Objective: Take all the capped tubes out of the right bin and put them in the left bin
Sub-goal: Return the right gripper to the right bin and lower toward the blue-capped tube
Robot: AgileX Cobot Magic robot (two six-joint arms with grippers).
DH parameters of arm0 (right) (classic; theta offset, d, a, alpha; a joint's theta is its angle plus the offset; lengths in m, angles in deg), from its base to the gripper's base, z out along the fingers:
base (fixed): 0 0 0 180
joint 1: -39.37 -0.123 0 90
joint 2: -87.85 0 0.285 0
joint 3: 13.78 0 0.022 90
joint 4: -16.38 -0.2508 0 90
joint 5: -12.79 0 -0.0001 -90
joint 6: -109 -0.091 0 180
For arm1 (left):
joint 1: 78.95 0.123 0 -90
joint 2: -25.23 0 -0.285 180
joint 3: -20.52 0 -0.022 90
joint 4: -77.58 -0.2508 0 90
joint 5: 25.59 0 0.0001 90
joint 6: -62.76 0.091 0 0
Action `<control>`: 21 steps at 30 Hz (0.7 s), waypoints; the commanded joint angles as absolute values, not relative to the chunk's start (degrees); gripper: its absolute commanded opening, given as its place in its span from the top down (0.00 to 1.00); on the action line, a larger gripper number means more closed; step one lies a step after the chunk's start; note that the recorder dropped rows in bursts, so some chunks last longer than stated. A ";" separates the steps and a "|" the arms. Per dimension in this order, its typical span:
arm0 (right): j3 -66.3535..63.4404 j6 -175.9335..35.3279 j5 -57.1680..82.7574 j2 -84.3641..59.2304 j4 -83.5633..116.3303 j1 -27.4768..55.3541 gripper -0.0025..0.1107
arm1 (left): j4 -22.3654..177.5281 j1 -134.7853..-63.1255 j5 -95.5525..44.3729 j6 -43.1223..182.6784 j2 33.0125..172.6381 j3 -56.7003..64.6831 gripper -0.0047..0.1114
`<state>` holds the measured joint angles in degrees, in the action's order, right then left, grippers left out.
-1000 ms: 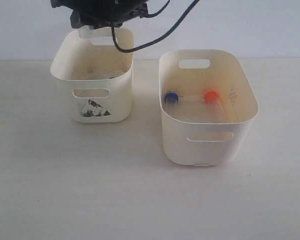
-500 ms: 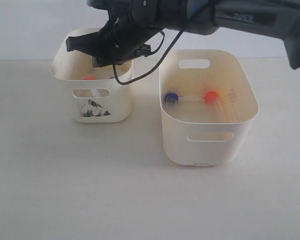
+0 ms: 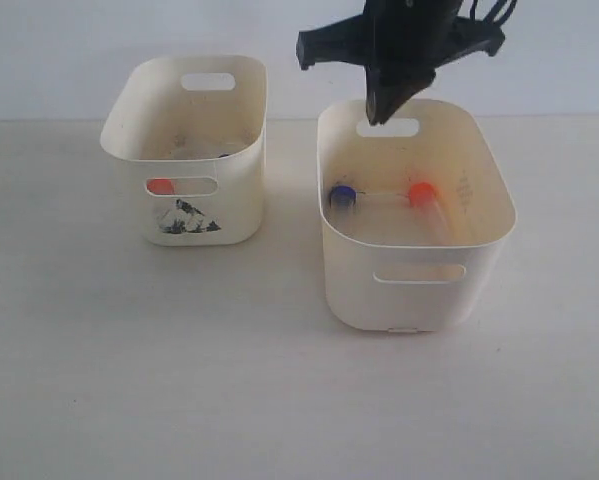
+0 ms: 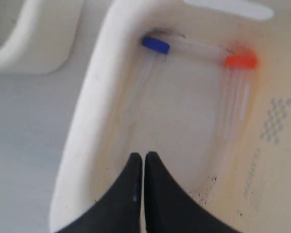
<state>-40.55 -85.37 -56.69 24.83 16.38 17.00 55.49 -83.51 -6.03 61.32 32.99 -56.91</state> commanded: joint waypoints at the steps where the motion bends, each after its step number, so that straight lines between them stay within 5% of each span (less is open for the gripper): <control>1: -34.62 -91.13 -56.66 24.30 17.53 19.52 0.97 | 55.65 -83.82 -6.33 60.78 33.01 -56.70 0.92; 21: -31.49 -91.47 -51.10 33.45 8.10 21.66 0.97 | 55.65 -83.82 -6.33 60.78 33.01 -56.70 0.92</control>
